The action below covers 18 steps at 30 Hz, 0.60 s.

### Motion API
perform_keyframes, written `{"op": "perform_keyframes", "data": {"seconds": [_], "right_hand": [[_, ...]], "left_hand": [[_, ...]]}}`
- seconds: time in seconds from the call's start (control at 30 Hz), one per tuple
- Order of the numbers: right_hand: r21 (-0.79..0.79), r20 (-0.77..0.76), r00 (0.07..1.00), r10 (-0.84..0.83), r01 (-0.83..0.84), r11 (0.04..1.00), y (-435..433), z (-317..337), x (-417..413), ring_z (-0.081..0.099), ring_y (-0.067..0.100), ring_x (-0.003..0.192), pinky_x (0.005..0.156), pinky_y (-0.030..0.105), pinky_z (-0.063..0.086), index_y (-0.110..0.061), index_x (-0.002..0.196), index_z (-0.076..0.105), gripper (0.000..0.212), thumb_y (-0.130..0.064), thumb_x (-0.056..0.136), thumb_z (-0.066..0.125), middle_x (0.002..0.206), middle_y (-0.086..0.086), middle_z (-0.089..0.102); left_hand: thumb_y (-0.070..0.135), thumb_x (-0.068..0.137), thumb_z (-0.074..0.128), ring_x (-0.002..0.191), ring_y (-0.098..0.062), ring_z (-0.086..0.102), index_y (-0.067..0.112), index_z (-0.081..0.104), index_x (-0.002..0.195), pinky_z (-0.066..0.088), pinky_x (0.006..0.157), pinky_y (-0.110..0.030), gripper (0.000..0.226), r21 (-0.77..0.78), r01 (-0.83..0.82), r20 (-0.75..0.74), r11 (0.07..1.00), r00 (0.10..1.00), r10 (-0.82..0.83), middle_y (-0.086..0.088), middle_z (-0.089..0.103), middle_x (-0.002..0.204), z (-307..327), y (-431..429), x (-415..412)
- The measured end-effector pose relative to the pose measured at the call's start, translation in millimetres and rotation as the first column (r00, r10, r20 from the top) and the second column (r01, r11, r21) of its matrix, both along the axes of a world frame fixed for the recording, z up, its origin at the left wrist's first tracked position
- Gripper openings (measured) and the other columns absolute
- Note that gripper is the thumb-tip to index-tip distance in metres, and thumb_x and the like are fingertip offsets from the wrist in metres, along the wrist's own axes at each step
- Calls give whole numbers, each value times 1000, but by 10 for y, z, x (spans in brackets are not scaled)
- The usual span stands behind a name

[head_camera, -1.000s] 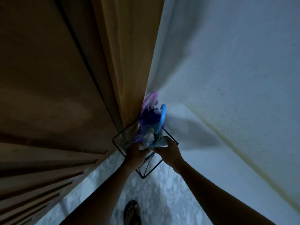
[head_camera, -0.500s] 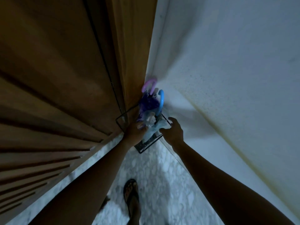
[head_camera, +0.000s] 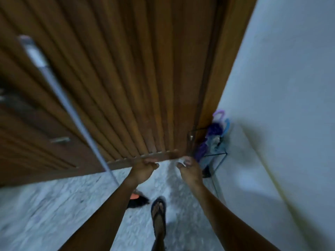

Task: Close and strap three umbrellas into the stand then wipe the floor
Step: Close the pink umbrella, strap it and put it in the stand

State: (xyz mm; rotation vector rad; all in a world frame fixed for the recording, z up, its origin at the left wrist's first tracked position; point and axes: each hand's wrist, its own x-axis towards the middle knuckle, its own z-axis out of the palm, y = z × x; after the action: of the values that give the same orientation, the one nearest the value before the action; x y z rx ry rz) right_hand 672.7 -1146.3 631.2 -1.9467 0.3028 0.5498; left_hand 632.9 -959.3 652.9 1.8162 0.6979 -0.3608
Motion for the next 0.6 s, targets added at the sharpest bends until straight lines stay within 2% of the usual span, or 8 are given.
{"op": "perform_keyframes", "data": {"seconds": [0.07, 0.13, 0.2, 0.27, 0.37, 0.43, 0.53, 0.6], "right_hand": [[50, 47, 987, 156, -159, 986, 359, 212, -402, 62, 13, 100, 84, 23, 45, -24, 117, 67, 30, -25, 88, 74, 118, -5, 67], [80, 77, 950, 303, -309, 948, 752, 399, -859, 63, 11, 92, 83, 24, 48, -26, 114, 67, 29, -24, 86, 76, 118, -2, 69], [85, 102, 869, 484, -492, 866, 1141, 576, -1393, 63, 12, 94, 85, 26, 49, -26, 117, 67, 32, -23, 87, 75, 121, -1, 67], [77, 118, 755, 645, -654, 752, 1500, 725, -1957, 61, 15, 102, 88, 28, 49, -25, 118, 64, 31, -23, 89, 74, 125, 2, 62], [51, 150, 547, 824, -836, 546, 1920, 904, -2856, 57, 18, 115, 96, 32, 48, -23, 119, 63, 31, -25, 90, 74, 126, 2, 58], [19, 164, 402, 901, -914, 404, 2167, 980, -3489, 56, 17, 122, 93, 31, 46, -22, 121, 64, 34, -28, 90, 74, 130, 3, 59], [-20, 153, 203, 967, -978, 209, 2526, 1027, -4554, 54, 15, 113, 85, 28, 41, -23, 125, 62, 37, -32, 91, 72, 135, 3, 57], [-25, 146, 90, 985, -995, 94, 2748, 1000, -5348, 54, 16, 114, 84, 29, 42, -24, 126, 61, 37, -33, 92, 71, 137, 4, 56]], "left_hand": [[16, 80, 79, 109, -22, 65, 17, 75, 89, 49, 97, -29, 9, 41, -156, 40, 987, 987, 155, -2, 72, 104, 254, 241, -727], [17, 86, 75, 106, -19, 66, 16, 75, 104, 46, 93, -23, 17, 116, -264, 38, 958, 965, 261, -3, 72, 111, 511, 469, -1542], [19, 89, 72, 111, -19, 66, 14, 73, 116, 46, 91, -21, 28, 190, -373, 35, 908, 927, 373, -6, 70, 119, 724, 697, -2369], [22, 89, 71, 118, -19, 63, 14, 71, 120, 47, 97, -24, 32, 259, -475, 59, 841, 877, 477, -7, 69, 126, 898, 893, -3202], [23, 89, 71, 120, -18, 62, 16, 72, 119, 47, 98, -27, 31, 267, -685, 132, 678, 723, 678, -6, 69, 126, 1070, 1071, -4411], [23, 90, 70, 120, -19, 62, 17, 72, 119, 46, 95, -25, 30, 251, -786, 177, 565, 611, 771, -6, 69, 126, 1150, 1097, -5203], [24, 90, 70, 118, -19, 62, 17, 71, 120, 48, 96, -27, 31, 210, -897, 204, 390, 430, 879, -6, 69, 127, 1114, 1040, -6423], [24, 90, 69, 118, -18, 62, 17, 71, 120, 48, 93, -26, 31, 188, -936, 201, 297, 333, 921, -5, 68, 127, 1040, 909, -7269]]}}
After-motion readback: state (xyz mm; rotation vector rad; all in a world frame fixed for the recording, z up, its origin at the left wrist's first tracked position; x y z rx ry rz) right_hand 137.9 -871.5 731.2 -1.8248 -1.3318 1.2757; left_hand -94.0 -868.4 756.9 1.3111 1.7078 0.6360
